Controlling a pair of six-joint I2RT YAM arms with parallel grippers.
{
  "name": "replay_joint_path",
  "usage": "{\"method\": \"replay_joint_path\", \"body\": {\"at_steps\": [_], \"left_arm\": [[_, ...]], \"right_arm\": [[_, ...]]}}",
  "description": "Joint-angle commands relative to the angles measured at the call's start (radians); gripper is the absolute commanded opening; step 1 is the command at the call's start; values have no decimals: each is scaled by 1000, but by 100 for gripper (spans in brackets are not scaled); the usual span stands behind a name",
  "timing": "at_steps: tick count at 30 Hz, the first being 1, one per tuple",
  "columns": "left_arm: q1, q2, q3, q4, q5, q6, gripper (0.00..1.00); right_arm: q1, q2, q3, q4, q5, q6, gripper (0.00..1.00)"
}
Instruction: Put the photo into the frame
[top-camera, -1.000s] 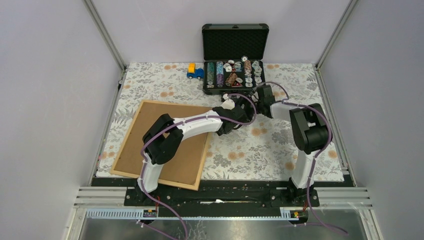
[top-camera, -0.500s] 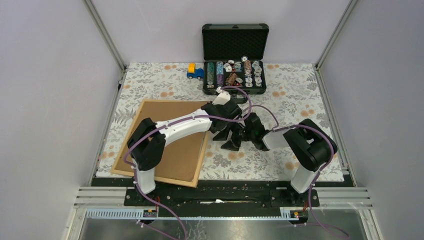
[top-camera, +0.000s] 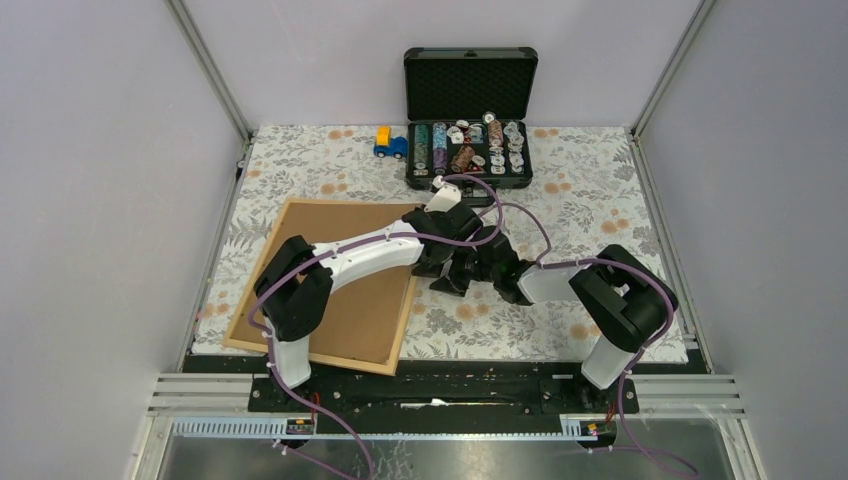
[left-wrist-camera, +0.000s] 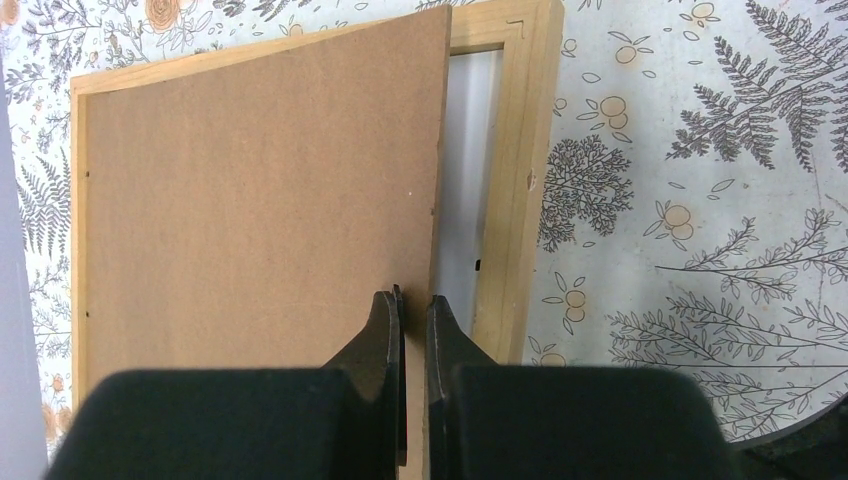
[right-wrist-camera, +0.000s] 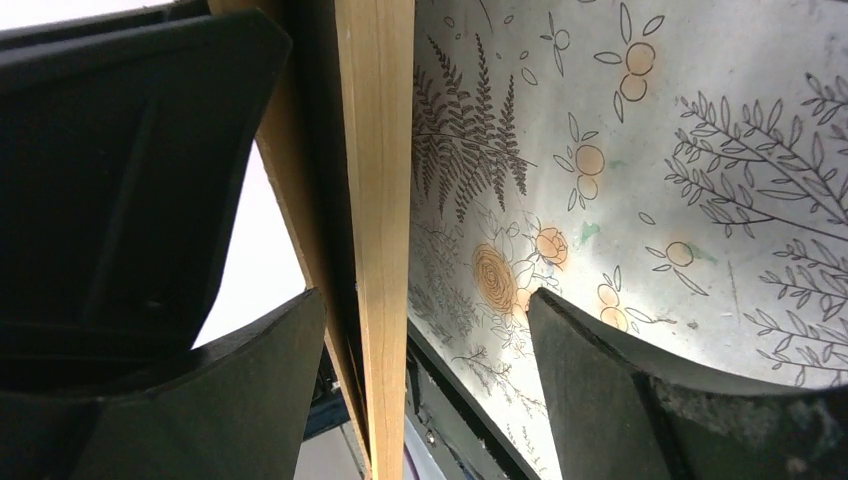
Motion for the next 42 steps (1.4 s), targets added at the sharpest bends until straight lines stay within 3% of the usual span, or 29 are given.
{"method": "replay_joint_path", "body": {"at_steps": [1, 10, 15, 23, 27, 32, 42], "left_arm": [[-3, -56, 18, 165, 70, -49, 0], [-3, -66, 9, 178, 64, -61, 0], [-3, -67, 18, 188, 50, -71, 0], [-4, -57, 20, 218, 49, -74, 0], [2, -58, 17, 225, 38, -62, 0], [11, -64, 20, 232, 34, -55, 0], [10, -54, 33, 236, 63, -70, 0]], "right_arm": [[40, -6, 56, -11, 65, -24, 79], [93, 16, 32, 48, 154, -1, 77], [134, -17, -58, 159, 291, 38, 76], [149, -78, -162, 255, 374, 49, 80], [147, -104, -252, 390, 395, 82, 82], [147, -122, -267, 380, 394, 53, 82], [181, -82, -142, 280, 446, 31, 76]]}}
